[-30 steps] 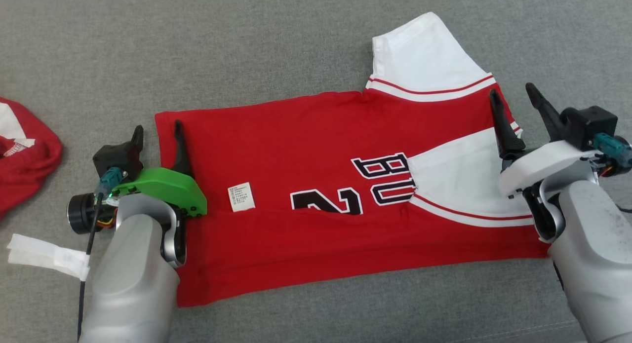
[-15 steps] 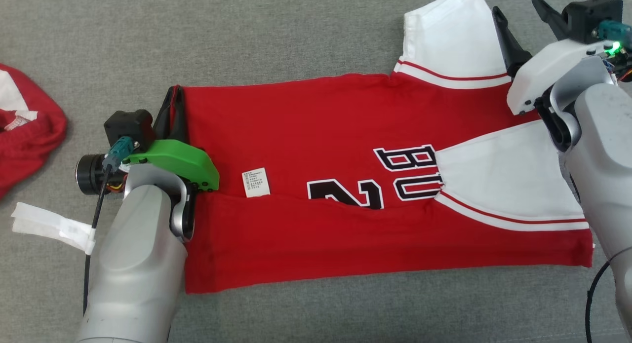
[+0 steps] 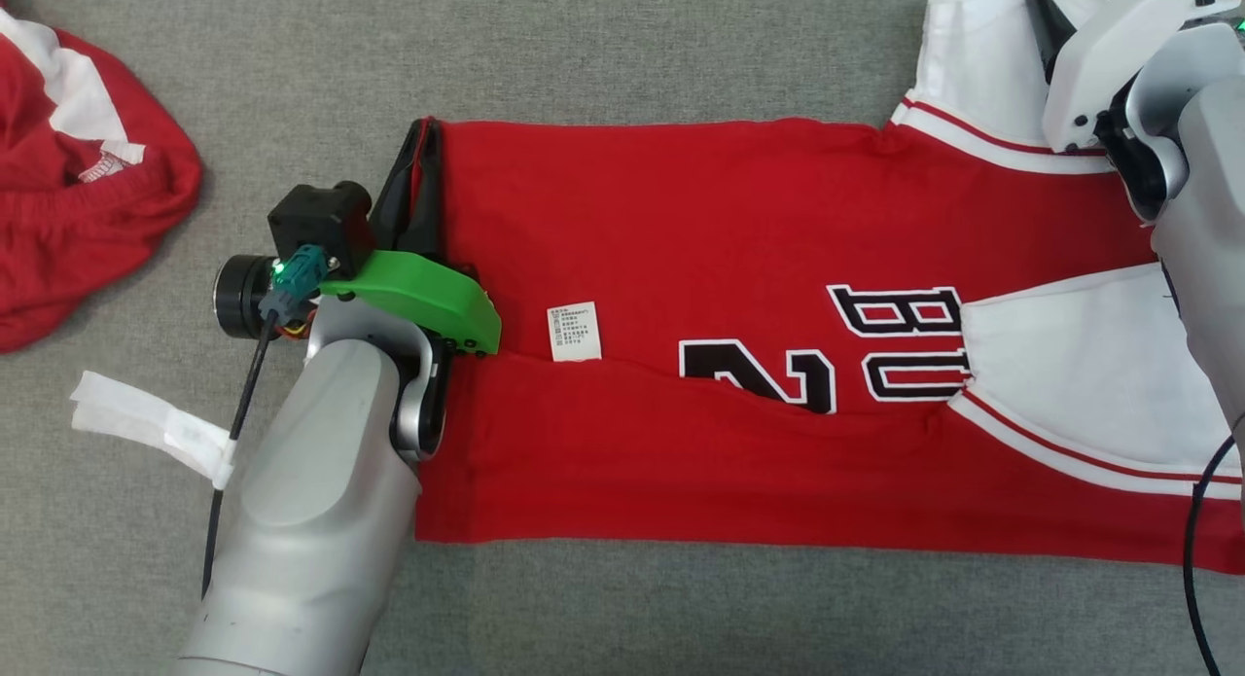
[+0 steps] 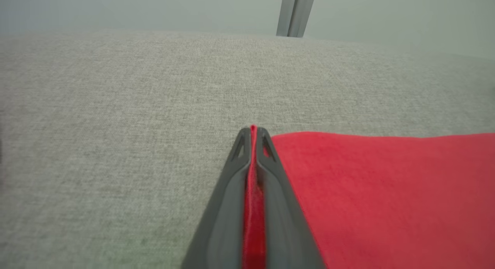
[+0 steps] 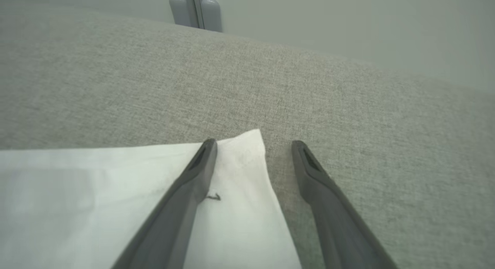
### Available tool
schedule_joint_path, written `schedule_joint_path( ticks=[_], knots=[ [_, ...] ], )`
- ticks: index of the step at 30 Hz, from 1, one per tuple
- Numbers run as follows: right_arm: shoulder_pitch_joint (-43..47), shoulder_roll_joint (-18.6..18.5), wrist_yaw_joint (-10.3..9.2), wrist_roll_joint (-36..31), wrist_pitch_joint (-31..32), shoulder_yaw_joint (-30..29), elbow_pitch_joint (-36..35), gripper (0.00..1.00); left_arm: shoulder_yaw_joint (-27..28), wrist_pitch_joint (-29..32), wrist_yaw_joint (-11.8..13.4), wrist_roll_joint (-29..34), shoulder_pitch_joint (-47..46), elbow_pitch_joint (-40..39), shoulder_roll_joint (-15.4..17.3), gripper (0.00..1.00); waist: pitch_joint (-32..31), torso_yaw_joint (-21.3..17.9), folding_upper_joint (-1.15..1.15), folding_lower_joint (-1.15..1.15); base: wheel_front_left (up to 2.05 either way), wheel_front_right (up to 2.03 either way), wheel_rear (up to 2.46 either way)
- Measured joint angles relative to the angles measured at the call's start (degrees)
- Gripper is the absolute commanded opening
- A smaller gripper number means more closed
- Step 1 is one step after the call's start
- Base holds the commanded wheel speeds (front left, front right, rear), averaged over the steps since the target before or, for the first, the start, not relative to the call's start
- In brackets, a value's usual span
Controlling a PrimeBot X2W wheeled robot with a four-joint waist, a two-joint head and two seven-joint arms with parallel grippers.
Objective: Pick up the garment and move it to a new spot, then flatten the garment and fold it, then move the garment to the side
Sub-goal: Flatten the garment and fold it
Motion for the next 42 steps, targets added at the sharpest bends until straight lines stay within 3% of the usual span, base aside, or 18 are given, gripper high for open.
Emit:
schedule_joint_path(
  ticks=[1, 2, 11, 19, 32, 42],
  knots=[
    [-0.46, 0.21, 0.01, 0.55, 0.00, 0.23, 0.36, 0.35, -0.53, 0.00, 0.20, -0.47, 0.00, -0.26, 0.01, 0.00, 0.23, 0.27, 0.00, 0.00, 0.00, 0.00, 0.00],
    [-0.63, 0.26, 0.00, 0.94, -0.07, 0.49, 0.51, 0.00, -0.81, 0.00, 0.48, -0.78, 0.00, -0.41, 0.01, 0.00, 0.39, 0.43, 0.00, 0.00, 0.00, 0.00, 0.00],
    [-3.91, -1.90, 0.08, -1.21, -13.94, -1.97, 1.37, 0.00, 2.11, 0.00, 1.53, 0.45, -0.13, -4.04, -0.11, 0.00, -0.26, -0.14, 0.00, 0.00, 0.00, 0.00, 0.00],
    [-1.91, 1.12, 0.08, -0.59, -15.49, -5.99, -3.11, 0.00, 6.20, 0.01, 0.69, 3.28, 2.30, -6.77, -0.09, 0.00, -2.92, -1.75, 0.00, 0.00, 0.00, 0.00, 0.00],
    [21.23, 1.90, 0.07, 8.68, -15.50, -7.42, -19.37, 0.00, 12.60, 0.00, -3.09, 9.05, 11.86, -6.45, -0.08, 0.00, -9.64, -6.14, 0.00, 0.00, 0.00, 0.00, 0.00],
    [39.25, 4.22, 0.07, 12.72, -15.50, -11.43, -26.98, 0.00, 16.70, 0.00, -4.59, 11.27, 19.03, -5.55, -0.13, 0.00, -14.97, -9.09, 0.00, 0.00, 0.00, 0.00, 0.00]
  ],
)
